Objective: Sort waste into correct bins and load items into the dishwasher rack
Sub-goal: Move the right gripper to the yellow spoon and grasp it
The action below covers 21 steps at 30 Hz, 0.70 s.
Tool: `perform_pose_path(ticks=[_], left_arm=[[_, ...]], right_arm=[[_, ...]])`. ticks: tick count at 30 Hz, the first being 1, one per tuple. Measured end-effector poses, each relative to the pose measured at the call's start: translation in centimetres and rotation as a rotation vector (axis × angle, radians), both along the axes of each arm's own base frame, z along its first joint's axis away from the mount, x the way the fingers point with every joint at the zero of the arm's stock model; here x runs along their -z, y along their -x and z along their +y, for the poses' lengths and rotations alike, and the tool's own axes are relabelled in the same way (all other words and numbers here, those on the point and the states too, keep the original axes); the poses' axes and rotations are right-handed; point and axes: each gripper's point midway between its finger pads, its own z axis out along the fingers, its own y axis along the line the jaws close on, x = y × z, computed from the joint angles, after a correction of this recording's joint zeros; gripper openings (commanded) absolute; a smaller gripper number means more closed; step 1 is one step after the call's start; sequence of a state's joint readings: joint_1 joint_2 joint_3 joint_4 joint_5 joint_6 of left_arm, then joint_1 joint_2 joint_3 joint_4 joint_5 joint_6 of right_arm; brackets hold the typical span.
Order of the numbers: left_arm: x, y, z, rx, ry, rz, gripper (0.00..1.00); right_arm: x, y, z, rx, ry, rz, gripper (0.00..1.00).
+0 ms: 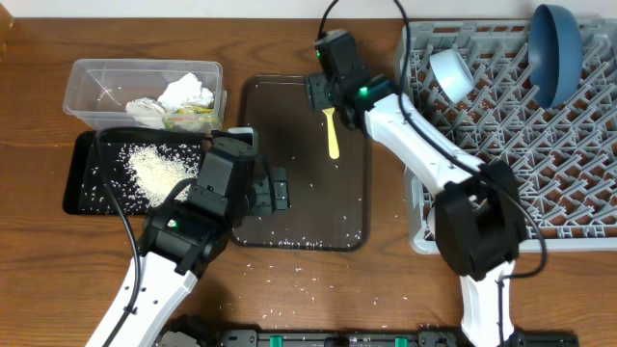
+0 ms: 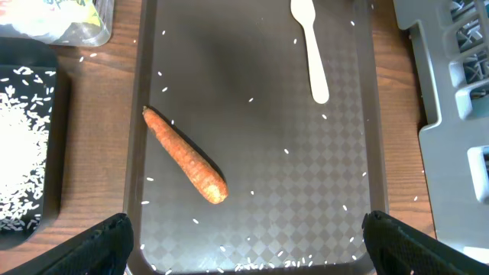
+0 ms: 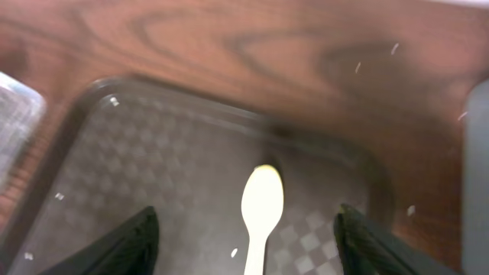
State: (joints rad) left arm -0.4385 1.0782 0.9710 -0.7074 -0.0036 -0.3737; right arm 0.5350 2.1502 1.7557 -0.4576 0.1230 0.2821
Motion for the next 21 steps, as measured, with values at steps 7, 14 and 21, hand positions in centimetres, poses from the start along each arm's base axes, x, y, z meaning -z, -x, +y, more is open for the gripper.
perform_pose_path(ticks=[7,14,21], left_arm=[[0.0,0.0,0.0,0.000,0.000,0.000,0.98],[0.0,0.0,0.0,0.000,0.000,0.000,0.98],[0.0,0.0,0.0,0.000,0.000,0.000,0.98]], right_arm=[[4.9,1.4,-0.5,0.019,0.035,0.132,0.54],[7.5,1.8,-0.6,0.034,0.047,0.182,0.50],[10.4,2.2,-0.8,0.059,0.060,0.232,0.31]])
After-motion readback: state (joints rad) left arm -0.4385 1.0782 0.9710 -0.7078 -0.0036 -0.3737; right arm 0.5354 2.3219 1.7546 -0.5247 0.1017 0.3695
